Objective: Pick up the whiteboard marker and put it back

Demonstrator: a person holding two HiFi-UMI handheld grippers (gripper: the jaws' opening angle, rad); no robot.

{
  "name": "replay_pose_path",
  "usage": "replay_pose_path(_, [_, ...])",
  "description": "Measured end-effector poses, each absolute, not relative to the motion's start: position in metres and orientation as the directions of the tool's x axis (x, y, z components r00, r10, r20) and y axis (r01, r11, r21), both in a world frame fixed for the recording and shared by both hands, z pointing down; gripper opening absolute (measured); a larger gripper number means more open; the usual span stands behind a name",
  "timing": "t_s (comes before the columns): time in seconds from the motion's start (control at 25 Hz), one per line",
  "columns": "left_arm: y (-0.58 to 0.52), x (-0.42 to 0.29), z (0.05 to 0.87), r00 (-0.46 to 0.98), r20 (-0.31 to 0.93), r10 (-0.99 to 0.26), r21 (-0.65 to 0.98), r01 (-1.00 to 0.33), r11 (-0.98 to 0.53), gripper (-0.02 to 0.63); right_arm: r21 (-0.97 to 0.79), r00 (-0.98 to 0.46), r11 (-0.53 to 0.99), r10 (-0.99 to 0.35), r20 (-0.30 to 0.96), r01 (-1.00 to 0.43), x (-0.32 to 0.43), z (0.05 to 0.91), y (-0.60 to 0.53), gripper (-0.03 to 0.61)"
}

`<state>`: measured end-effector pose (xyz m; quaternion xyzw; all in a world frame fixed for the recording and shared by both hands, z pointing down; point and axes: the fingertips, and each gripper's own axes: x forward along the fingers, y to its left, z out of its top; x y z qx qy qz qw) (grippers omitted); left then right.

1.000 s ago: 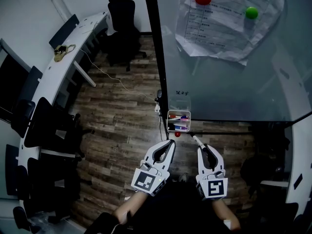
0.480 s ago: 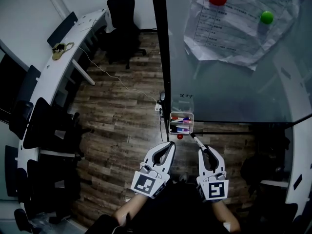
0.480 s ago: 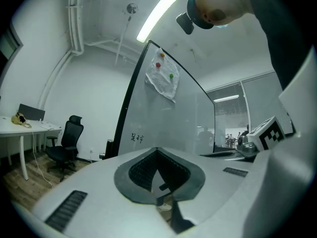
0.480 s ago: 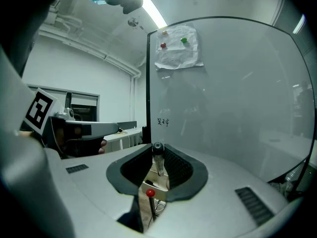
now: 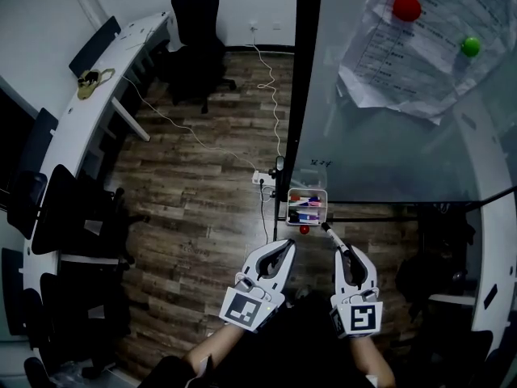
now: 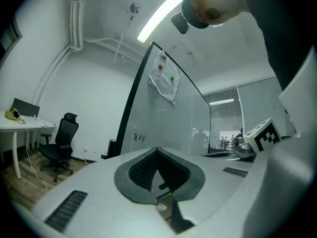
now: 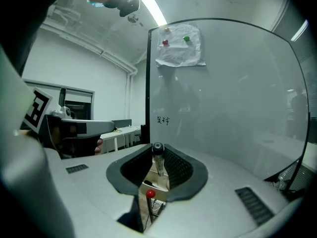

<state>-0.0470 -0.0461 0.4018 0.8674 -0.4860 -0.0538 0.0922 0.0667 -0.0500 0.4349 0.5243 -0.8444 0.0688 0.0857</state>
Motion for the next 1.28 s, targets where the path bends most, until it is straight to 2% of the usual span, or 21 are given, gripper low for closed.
replay_pose_path(0.28, [-0.05, -0.056, 0.406, 0.539, -0.007, -0.843, 0.216, -0.822, -0.527, 0.006, -0.018, -0.408, 0.416, -0.881, 0.241, -0.909, 0.06, 0.443, -0.057, 0.084])
replay_pose_path(0.68, [-0.074, -0.051, 0.417, 0.531, 0.011, -0.847, 0.213, -0.829, -0.517, 0.006, -0.057, -0.456, 0.454, -0.869, 0.193, -0.889, 0.056, 0.461, -0.079, 0.084])
replay_pose_path(1.28, [-0.094, -0.036, 0.426, 0.51, 0.028, -0.86, 0.212, -0.843, -0.493, 0.006, -0.073, -0.52, 0.518, -0.823, 0.227, -0.852, 0.06, 0.496, -0.098, 0.084])
